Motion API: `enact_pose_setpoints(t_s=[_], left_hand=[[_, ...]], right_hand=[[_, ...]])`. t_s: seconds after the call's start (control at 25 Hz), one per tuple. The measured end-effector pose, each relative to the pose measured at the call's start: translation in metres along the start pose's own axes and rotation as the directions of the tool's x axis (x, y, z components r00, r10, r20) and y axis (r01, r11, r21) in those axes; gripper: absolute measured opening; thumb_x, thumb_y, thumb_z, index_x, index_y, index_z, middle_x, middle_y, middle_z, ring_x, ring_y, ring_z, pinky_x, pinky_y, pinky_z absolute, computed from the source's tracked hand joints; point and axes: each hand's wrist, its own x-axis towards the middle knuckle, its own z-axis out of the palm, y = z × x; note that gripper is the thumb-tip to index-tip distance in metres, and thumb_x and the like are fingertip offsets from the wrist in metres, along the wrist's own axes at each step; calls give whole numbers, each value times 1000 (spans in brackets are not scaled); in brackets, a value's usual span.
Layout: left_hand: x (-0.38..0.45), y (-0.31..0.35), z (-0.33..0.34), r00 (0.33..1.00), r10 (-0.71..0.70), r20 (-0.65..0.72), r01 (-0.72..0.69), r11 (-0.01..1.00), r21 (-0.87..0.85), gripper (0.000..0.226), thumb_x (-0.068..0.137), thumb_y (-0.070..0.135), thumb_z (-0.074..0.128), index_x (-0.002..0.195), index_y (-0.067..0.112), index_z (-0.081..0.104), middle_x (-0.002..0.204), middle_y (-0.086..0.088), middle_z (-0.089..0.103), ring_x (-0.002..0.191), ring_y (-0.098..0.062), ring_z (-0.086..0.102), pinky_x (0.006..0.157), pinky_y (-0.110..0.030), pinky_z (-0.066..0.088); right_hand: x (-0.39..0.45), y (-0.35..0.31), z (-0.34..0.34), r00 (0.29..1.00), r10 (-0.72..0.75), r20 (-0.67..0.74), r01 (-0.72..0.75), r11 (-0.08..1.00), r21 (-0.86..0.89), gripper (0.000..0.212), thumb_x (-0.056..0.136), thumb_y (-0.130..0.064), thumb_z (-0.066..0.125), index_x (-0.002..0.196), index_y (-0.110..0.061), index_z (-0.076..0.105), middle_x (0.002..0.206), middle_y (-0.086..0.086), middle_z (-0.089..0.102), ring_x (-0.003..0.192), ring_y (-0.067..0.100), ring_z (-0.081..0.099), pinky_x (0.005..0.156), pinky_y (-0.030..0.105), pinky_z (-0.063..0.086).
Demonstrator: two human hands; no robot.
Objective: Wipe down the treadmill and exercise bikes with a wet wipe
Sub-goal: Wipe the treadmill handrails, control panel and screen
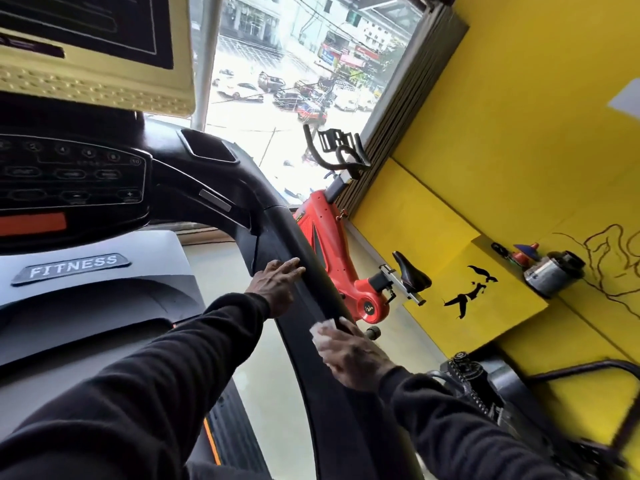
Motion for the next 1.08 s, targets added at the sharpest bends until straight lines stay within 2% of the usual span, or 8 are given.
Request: enact_pose_setpoints(t_s=[0.08,0.24,0.44,0.6,0.76,0.8,0.96,1.08], left_hand=[[0,-6,-2,1000,4,-10,-4,1000,0,71,89,16,47,153,37,27,163,15,12,144,-23,20,112,-40,30],[1,-15,-5,999,29,-20,-29,1000,-7,72,89,15,45,153,39,26,163,16,11,142,-21,22,111,-38,29],[8,-25,-7,998,46,-38,-48,998,-44,70,90,15,45,152,42,27,162,19,12,142,-21,23,111,-39,28],[10,-28,-6,997,67,-31,-68,996,-56,72,89,14,46,153,41,26,162,19,10,140,-22,24,110,-40,30],[15,-36,-9,995,93,-38,-94,994,-48,73,89,12,44,153,42,24,162,20,8,138,-22,24,108,-40,30],[16,-39,-10,994,97,-44,-99,994,-43,73,89,12,44,153,42,24,162,20,8,138,-22,24,109,-40,30],[25,-49,-13,995,91,-42,-92,996,-23,75,88,16,48,154,40,22,163,17,5,143,-25,18,113,-42,26],[31,-59,-19,996,86,-34,-87,996,-12,74,89,17,47,154,41,21,163,18,4,144,-25,16,114,-43,23]], right_hand=[[1,9,-4,999,-37,4,37,999,19,21,89,-19,55,104,-24,68,136,-8,54,142,13,33,111,50,31],[50,11,-14,974,205,-100,-202,978,44,37,83,-5,55,116,-18,66,149,1,44,142,21,36,109,51,37],[29,17,-13,985,-49,-164,61,996,66,25,79,-4,58,97,-16,71,133,-1,59,136,17,43,110,38,36],[70,13,-8,973,203,-113,-198,979,49,39,84,-7,49,120,-17,63,147,-3,46,143,14,32,111,45,35],[52,16,-5,997,18,-70,-17,1000,9,21,84,-16,54,95,-22,70,128,-8,58,139,11,38,110,49,34],[54,19,-8,998,0,-67,0,1000,5,20,85,-17,54,96,-22,70,129,-9,58,139,10,38,110,47,33],[98,23,-11,968,222,-118,-221,975,19,37,91,-16,41,119,-19,65,148,-3,46,144,14,31,112,46,33],[90,26,-5,983,146,-108,-143,989,35,26,84,-18,52,100,-22,72,138,-6,56,142,14,35,112,49,33]])
